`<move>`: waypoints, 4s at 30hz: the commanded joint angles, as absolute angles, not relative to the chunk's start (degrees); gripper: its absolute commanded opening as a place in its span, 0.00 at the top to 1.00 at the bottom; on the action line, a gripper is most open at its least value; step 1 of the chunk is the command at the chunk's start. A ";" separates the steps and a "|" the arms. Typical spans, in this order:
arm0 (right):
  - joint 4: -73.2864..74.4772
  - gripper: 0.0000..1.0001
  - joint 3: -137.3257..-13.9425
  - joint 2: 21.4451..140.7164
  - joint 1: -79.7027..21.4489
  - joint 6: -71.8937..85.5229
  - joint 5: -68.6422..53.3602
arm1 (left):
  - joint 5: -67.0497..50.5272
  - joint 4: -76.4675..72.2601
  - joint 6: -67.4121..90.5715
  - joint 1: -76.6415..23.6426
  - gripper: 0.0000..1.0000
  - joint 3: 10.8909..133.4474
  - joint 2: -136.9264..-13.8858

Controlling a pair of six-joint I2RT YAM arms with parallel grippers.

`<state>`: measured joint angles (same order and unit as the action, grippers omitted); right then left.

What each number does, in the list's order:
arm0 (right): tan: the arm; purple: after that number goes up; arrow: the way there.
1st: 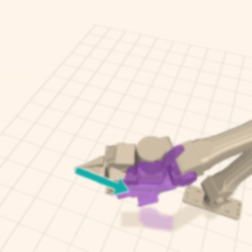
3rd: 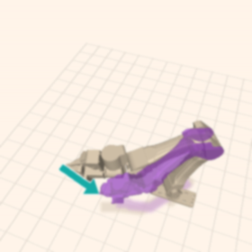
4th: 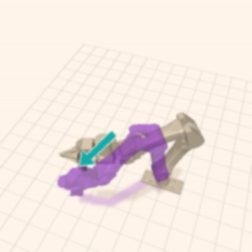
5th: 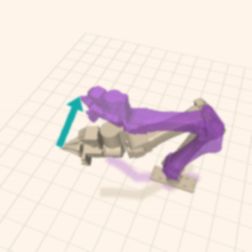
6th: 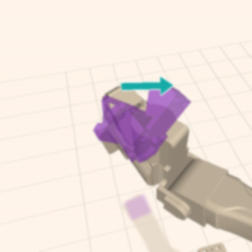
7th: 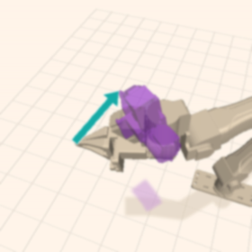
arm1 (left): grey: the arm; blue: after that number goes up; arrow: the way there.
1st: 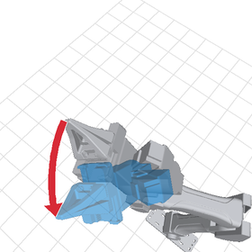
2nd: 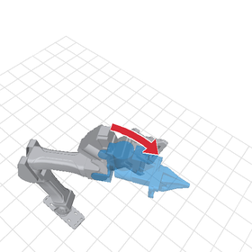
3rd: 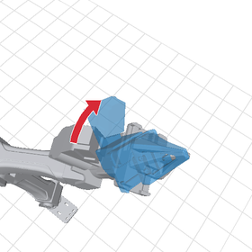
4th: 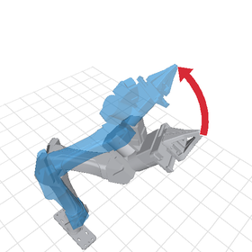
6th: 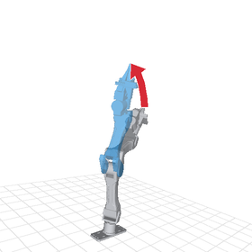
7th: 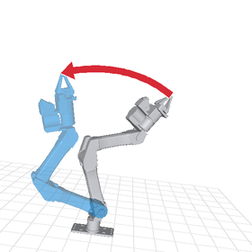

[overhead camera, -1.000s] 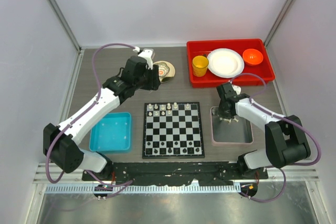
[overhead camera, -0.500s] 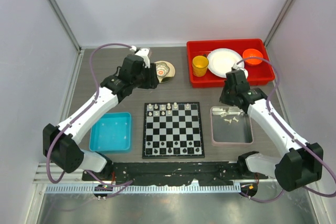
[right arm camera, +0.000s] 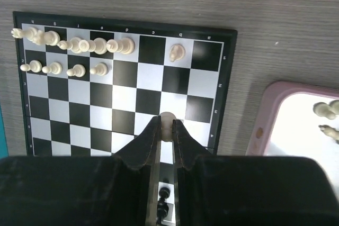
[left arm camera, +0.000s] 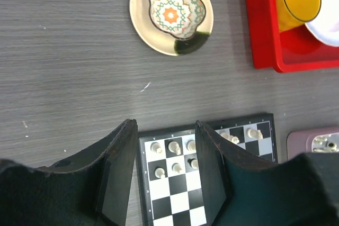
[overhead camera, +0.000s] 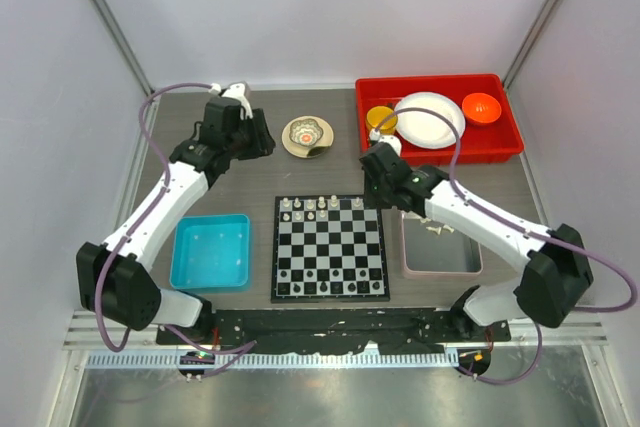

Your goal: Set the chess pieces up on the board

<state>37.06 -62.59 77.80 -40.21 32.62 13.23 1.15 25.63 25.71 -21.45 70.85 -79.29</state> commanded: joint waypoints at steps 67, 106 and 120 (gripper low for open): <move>25.93 0.94 -69.96 103.45 -48.78 35.42 16.00 | -10.28 20.13 30.94 -11.34 0.51 69.52 -78.05; 37.08 0.58 -64.96 77.98 -45.45 36.82 29.16 | -10.46 20.04 30.76 -10.99 0.51 69.26 -78.31; 40.61 0.57 -47.21 65.83 -21.18 36.47 19.87 | -11.34 20.21 30.67 -11.07 0.51 69.35 -79.10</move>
<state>41.32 -48.99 64.66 -21.98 36.60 22.90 -9.78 22.74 30.13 -11.49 69.28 -79.00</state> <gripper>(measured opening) 0.434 0.489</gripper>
